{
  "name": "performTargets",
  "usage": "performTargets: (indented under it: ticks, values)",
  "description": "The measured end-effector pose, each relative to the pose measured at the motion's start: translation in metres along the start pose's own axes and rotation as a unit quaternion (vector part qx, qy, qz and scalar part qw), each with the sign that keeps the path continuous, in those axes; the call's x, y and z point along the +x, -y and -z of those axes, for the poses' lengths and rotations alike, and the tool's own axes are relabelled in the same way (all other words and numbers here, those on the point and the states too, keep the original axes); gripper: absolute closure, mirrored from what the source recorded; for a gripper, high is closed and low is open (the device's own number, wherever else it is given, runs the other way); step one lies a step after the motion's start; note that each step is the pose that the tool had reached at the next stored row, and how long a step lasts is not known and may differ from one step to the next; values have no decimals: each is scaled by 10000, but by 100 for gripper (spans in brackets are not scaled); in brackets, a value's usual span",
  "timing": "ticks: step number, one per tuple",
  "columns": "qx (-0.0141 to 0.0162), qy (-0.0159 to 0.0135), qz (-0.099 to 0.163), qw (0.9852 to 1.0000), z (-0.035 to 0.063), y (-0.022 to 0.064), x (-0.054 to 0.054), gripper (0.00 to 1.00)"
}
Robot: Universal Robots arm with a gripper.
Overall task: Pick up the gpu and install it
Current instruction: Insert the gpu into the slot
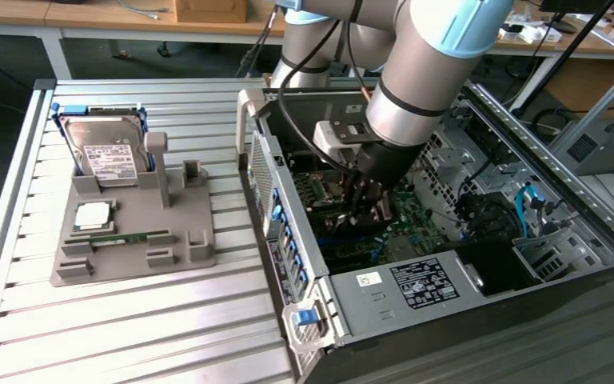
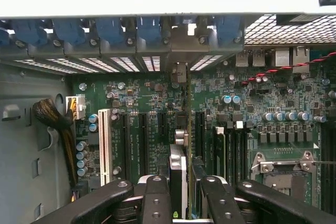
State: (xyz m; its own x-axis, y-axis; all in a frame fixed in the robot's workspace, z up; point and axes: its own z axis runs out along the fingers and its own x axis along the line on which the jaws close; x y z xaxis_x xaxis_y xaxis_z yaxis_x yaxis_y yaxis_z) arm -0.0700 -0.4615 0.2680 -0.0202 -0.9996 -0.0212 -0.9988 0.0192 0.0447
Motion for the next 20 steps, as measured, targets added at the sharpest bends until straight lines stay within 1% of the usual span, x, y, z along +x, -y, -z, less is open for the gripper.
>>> performTargets:
  ticks: [5,10,17,20]
  values:
    - [0,0,0,10000,-31,1,1,73]
    - [0,0,0,10000,-39,2,1,73]
    - [4,2,0,10000,-14,1,-1,73]
    - [3,-2,0,10000,-12,0,-1,73]
